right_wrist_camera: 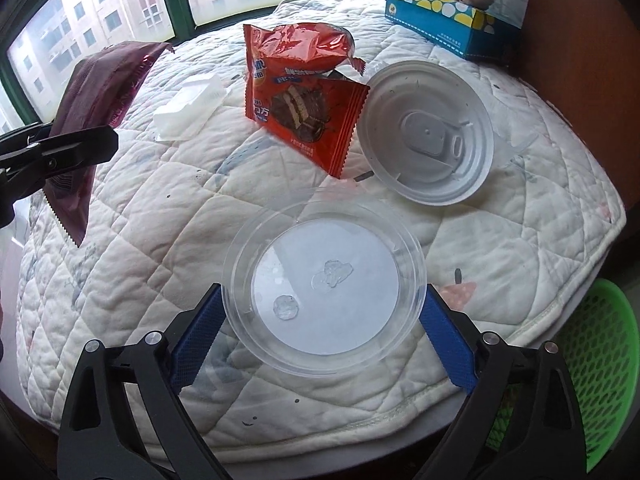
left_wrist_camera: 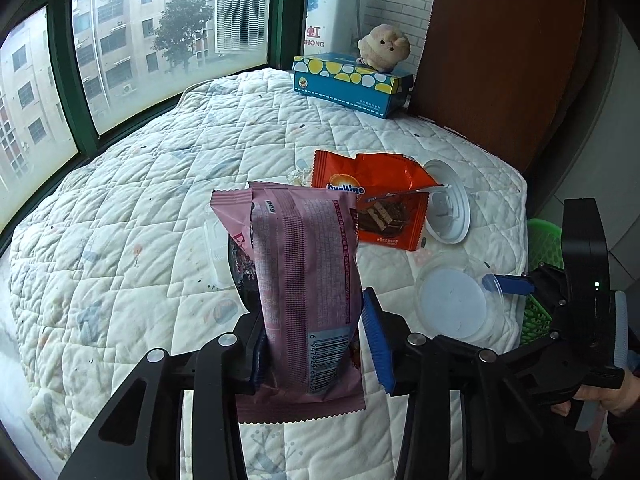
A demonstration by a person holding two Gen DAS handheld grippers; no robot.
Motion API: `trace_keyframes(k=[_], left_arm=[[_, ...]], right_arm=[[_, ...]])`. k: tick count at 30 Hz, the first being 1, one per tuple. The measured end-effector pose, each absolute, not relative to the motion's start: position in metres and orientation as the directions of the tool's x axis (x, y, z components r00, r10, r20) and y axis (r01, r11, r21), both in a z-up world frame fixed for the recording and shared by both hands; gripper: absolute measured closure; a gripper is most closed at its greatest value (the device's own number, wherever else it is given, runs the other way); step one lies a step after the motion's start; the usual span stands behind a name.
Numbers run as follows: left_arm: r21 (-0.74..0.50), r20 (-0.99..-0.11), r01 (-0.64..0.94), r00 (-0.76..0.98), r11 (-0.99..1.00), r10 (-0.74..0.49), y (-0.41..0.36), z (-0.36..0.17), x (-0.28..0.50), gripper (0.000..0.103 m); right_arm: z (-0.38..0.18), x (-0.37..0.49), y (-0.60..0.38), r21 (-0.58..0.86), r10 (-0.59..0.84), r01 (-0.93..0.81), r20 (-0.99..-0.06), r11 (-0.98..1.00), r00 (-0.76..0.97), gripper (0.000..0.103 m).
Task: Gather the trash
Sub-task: 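Grasp the clear round lid with the right gripper while the left lifts the wrapper, then drop the lid into the basket with the right gripper while the left carries the wrapper over it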
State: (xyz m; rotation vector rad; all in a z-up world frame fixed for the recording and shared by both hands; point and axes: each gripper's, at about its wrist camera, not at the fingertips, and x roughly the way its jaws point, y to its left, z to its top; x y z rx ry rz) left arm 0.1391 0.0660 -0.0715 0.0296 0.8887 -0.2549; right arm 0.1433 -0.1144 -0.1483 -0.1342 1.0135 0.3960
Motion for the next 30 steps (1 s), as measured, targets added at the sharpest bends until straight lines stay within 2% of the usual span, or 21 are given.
trace_keyframes(k=[21,30], left_arm=[[-0.062,-0.753,0.298,0.613,0.953,-0.24,0.026,-0.051,0.129,0.066],[-0.052,-0.754,0.365,0.596,0.93,-0.276,-0.015,-0.047,0.129,0.068]], right_arm=[[-0.101,0.109,-0.16,0.15,0.331,-0.343,-0.756,0.927,0.564,0.014],[-0.094,0.092,-0.225,0.162,0.263,-0.215,-0.738,0.963,0.621,0.013]])
